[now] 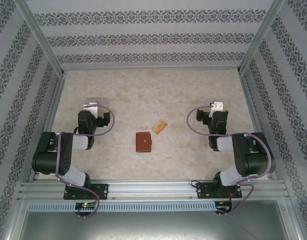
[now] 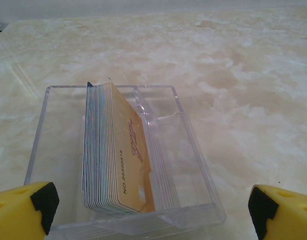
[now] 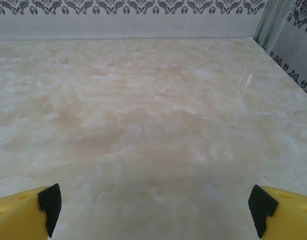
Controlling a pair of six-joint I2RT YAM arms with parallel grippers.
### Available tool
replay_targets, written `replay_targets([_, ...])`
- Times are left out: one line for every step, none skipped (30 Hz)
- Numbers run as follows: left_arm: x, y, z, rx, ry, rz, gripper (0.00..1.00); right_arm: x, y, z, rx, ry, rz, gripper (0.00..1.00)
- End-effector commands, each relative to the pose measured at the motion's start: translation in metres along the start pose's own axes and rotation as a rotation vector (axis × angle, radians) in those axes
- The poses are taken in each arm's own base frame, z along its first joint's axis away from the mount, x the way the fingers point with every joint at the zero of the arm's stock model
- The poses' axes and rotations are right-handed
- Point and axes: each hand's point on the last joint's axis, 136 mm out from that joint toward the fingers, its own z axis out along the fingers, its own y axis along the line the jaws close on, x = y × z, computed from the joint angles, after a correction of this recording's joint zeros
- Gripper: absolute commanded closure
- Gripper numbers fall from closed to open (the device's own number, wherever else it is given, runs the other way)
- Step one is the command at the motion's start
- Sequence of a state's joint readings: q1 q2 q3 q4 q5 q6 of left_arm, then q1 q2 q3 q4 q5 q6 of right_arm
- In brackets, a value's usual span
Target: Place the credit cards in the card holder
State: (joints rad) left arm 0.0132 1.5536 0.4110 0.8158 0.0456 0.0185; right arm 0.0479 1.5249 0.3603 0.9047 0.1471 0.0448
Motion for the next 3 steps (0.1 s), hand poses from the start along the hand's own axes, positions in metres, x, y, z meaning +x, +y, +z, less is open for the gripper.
replay_targets([-0.002,0.0,0.0018,-0.005,-0.006,-0.02,0.01,-0.0142,0.0033,0.0002,-0.025,-0.038,-0.012,0.02])
replay_targets([-0.0027,-0.0001,0.0019,-0.005,-0.008,-0.02,0.01,-0.0145,0.0043,0.0001,-0.031,-0.039,-0.016,0.02])
replay_targets([-0.0026,0.0,0.0019,-0.005,-0.007,-0.02,0.01,-0.0145,0.0054,0.0,-0.038,-0.039,-0.016,0.02])
